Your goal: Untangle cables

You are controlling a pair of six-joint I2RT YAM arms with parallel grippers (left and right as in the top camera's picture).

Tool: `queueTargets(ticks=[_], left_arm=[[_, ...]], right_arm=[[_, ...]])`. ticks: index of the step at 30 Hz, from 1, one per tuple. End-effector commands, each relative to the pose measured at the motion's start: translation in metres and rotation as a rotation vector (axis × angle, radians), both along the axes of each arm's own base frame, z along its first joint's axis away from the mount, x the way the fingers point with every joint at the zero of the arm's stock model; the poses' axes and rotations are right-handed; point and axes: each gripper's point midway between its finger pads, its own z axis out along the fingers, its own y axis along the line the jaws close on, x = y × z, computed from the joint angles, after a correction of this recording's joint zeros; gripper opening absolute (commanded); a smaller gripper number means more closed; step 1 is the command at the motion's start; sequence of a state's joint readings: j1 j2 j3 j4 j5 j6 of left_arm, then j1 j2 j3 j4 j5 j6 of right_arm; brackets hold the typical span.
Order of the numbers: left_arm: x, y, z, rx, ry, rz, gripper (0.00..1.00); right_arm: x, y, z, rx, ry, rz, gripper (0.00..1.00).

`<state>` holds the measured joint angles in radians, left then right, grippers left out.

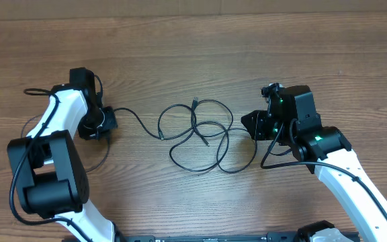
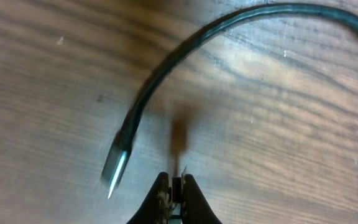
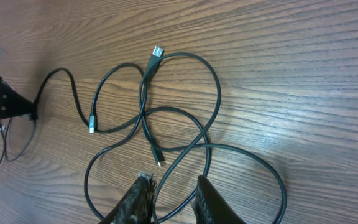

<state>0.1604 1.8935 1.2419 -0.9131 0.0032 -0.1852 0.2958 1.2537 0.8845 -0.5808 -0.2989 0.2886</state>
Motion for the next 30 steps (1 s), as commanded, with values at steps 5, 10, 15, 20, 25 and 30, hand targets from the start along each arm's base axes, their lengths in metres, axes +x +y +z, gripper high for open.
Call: queueTargets(ticks=[5,10,15,20,25,30], left_arm=[[-0.005,0.042,0.092,0.221,-0.178,0.212,0.04],[-0.02,0.107,0.151,0.364,-0.362,0.419,0.04],[-0.037,0.17,0.18,0.435,-0.484,0.614,0.04],[-0.069,0.212,0.183,0.464,-0.483,0.772,0.18],[-0.067,0.21,0.176,0.29,-0.536,0.818,0.99],[-0.037,0.179,0.178,0.078,-0.614,0.737,1.0]], right_arm=[[0.004,-0.001,0.011,0.007,-0.029,-0.013,0.21],[0.003,-0.001,0.011,0.007,-0.028,-0.013,0.21],[0.003,-0.001,0.011,0.007,-0.028,-0.013,0.21],[0.003,-0.001,0.011,0.007,-0.028,-0.013,0.21],[0.003,-0.001,0.011,0.007,-0.028,-0.013,0.21],[0.004,-0.001,0.011,0.007,-0.029,-0.013,0.21]])
